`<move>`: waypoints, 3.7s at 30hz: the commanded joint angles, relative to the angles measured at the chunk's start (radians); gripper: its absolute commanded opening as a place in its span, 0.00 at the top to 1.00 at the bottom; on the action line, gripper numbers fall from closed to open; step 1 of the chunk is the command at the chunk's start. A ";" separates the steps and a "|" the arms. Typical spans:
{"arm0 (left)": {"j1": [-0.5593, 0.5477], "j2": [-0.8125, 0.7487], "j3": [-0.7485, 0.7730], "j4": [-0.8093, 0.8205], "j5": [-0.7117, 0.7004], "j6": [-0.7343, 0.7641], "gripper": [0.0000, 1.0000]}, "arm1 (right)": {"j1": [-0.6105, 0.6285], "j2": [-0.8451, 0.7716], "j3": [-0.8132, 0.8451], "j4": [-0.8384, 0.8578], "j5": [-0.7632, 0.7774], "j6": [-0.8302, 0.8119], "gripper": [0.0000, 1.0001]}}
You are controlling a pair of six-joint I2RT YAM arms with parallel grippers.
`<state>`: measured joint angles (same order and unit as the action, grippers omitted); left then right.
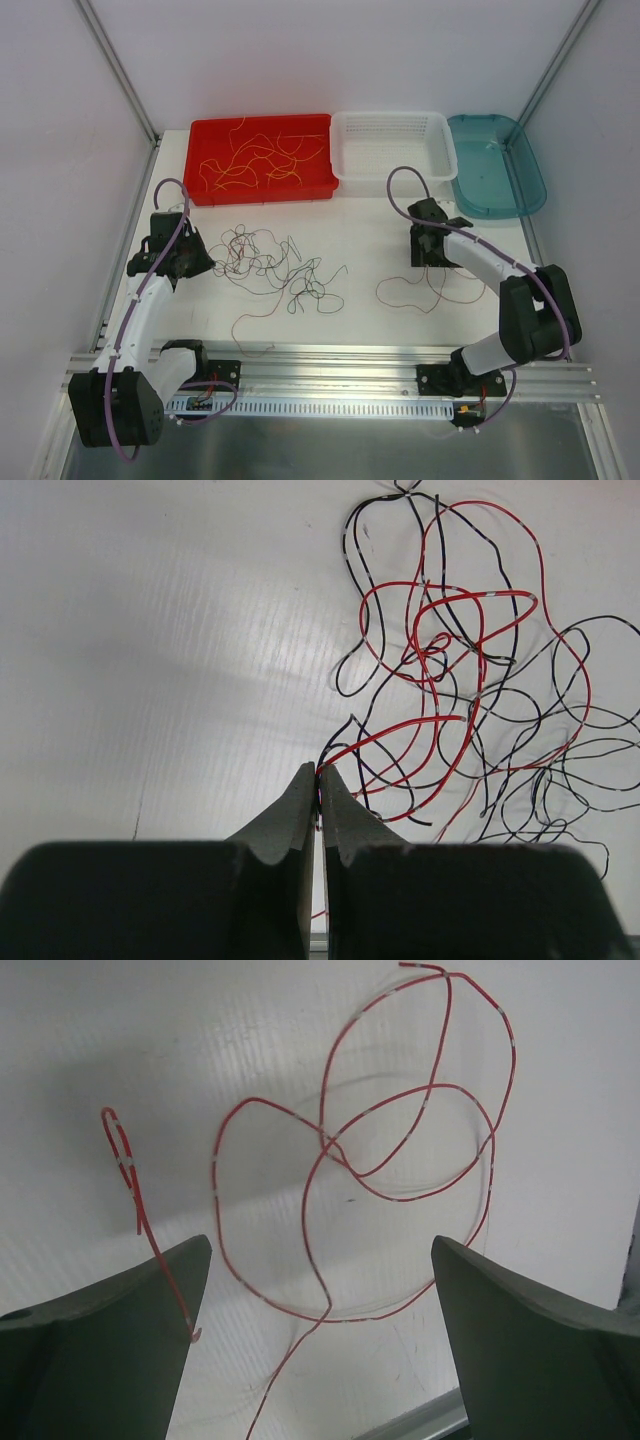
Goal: Untangle the cables
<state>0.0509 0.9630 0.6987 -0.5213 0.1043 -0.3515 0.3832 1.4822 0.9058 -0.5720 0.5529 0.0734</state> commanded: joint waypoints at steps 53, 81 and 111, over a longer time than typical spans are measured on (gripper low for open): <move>-0.008 0.019 0.039 0.001 0.081 0.008 1.00 | -0.202 -0.172 0.660 0.047 -0.522 -0.149 0.99; -0.008 0.080 0.041 0.003 0.094 0.019 1.00 | -0.198 0.748 1.224 0.485 -0.492 -0.050 0.24; -0.008 0.028 0.033 0.030 0.212 0.023 1.00 | 0.483 0.145 0.361 0.362 -0.601 0.120 0.37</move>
<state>0.0509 1.0134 0.7086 -0.5087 0.2813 -0.3500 0.8337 1.6119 1.2621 -0.3157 -0.1173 0.0914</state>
